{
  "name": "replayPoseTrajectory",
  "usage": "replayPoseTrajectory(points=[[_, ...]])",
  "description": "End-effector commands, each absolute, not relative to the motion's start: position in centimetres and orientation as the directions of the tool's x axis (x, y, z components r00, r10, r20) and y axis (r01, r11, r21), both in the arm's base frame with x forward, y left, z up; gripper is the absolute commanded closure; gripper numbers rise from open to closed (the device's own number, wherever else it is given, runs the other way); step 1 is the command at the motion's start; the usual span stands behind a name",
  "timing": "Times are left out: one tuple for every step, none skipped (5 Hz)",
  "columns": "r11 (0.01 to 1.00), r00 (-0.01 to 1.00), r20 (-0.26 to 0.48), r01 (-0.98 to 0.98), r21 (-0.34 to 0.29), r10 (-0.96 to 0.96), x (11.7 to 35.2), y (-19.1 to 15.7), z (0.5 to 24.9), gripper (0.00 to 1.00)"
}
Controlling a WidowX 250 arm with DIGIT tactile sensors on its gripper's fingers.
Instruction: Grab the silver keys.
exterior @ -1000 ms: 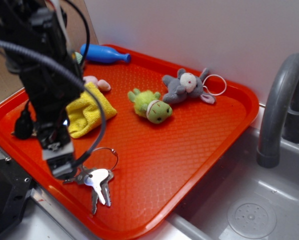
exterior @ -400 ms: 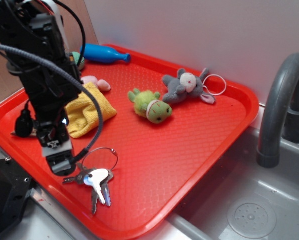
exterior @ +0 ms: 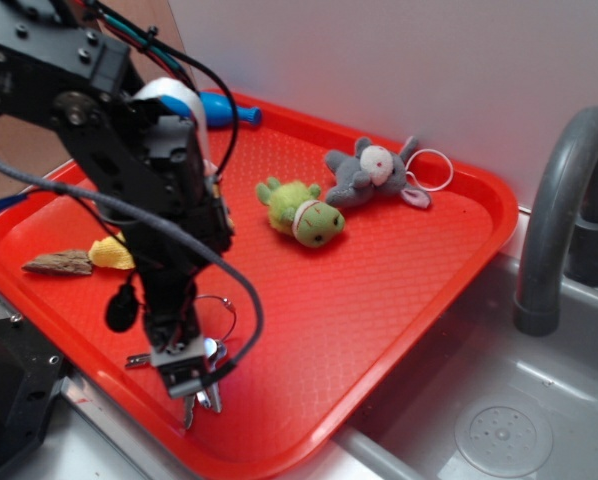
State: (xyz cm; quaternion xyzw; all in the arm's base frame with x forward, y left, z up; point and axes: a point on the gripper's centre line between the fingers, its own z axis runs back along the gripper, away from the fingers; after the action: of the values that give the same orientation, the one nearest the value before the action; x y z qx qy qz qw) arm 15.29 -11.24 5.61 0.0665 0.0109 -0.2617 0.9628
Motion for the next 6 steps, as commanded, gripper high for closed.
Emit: replayPoseTrajectory(points=[[0.853, 0.855, -0.076, 0.518, 0.060, -0.513, 15.0, -11.5, 4.7, 1.00], [0.860, 0.859, -0.076, 0.509, 0.039, -0.506, 15.0, -11.4, 4.4, 1.00], [0.863, 0.863, -0.087, 0.503, 0.040, -0.498, 15.1, -11.4, 4.3, 1.00], [0.871, 0.871, -0.086, 0.489, 0.055, -0.483, 15.1, -11.2, 5.0, 1.00], [0.931, 0.937, -0.086, 0.346, 0.121, -0.337, 15.3, -9.8, 10.0, 1.00], [0.977, 0.991, 0.009, 0.132, 0.170, -0.135, 16.0, -7.6, 15.0, 1.00]])
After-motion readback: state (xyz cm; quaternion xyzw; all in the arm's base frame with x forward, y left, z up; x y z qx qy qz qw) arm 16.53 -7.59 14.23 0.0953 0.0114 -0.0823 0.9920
